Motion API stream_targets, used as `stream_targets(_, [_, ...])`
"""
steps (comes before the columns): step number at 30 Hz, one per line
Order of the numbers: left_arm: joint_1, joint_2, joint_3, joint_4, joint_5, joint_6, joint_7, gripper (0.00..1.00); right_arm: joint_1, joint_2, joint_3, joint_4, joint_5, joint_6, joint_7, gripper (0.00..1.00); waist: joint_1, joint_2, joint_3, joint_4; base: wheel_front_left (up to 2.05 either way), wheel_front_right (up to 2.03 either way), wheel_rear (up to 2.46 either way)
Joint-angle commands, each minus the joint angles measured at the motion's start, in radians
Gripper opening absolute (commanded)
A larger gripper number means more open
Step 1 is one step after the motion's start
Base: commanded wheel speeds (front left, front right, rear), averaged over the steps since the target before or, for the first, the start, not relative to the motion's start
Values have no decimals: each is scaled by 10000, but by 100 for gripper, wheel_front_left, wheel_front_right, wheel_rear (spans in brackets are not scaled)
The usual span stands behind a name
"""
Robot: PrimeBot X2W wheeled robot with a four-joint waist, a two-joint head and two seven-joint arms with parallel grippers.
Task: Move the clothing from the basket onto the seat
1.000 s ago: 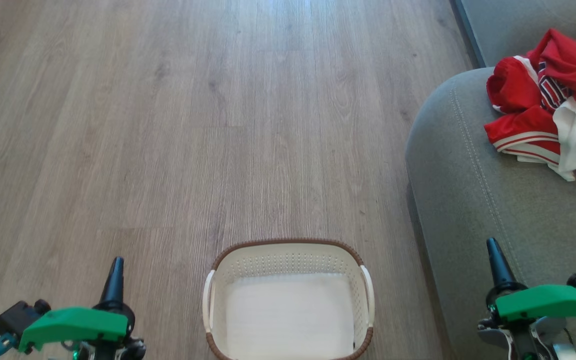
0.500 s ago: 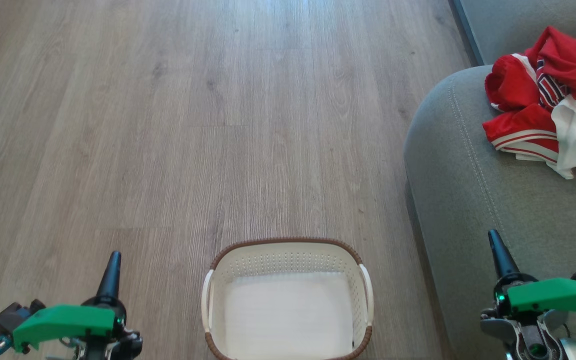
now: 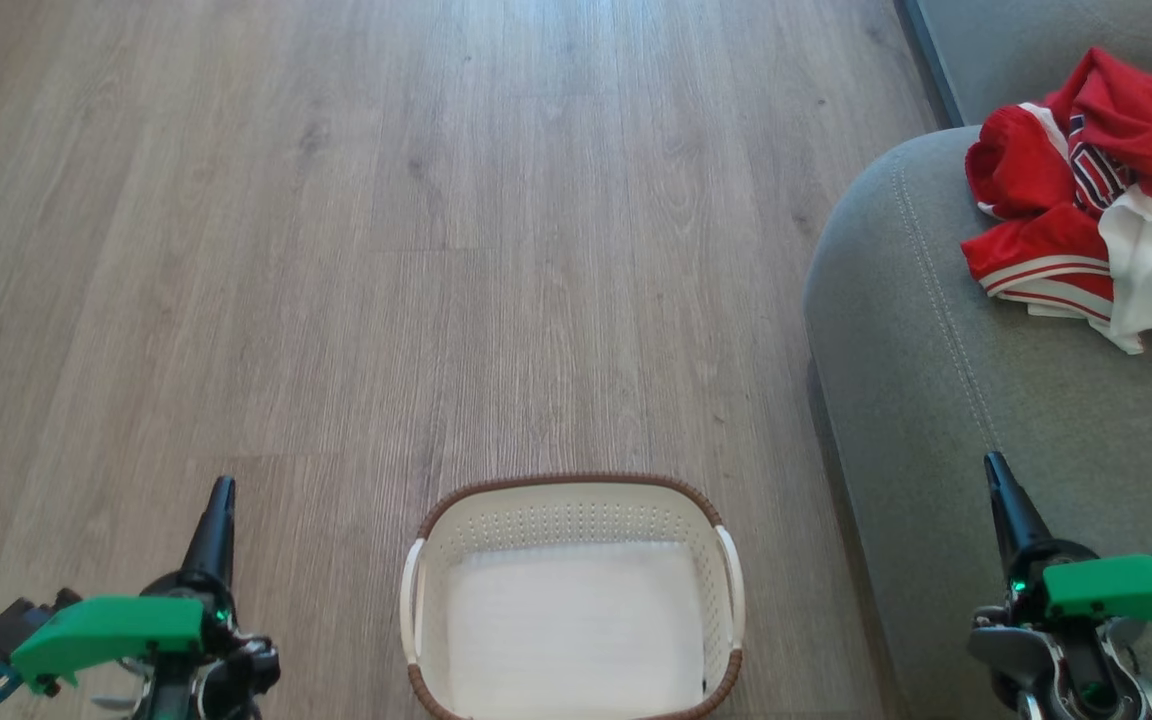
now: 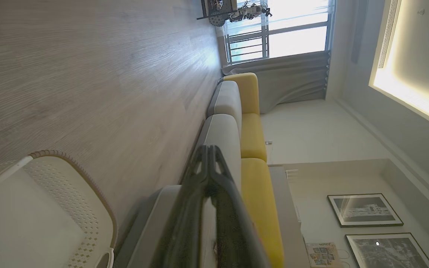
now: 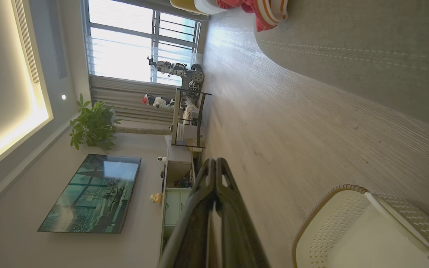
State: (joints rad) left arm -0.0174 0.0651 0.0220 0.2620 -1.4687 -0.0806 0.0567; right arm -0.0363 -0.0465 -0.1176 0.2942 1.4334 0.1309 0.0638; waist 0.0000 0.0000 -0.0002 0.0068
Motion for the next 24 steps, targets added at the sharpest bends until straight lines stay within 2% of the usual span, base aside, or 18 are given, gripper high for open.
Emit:
stream_targets(1, [-639,64,471,-261,-318,-174,116,0,-629,-39,149,-409,369,-1,141,0,0,0,5,-9,0,0,0])
stream_targets(14, [-894,-61,800,-170,-1470,-495,469,0,-716,-37,40,-492,1727,-2,489,0,0,0,32,-67,0,0,0])
stream_targets(24, [-900,-75,822,-168,-1478,-500,488,0,-717,-37,38,-494,1752,-2,495,0,0,0,33,-68,0,0,0])
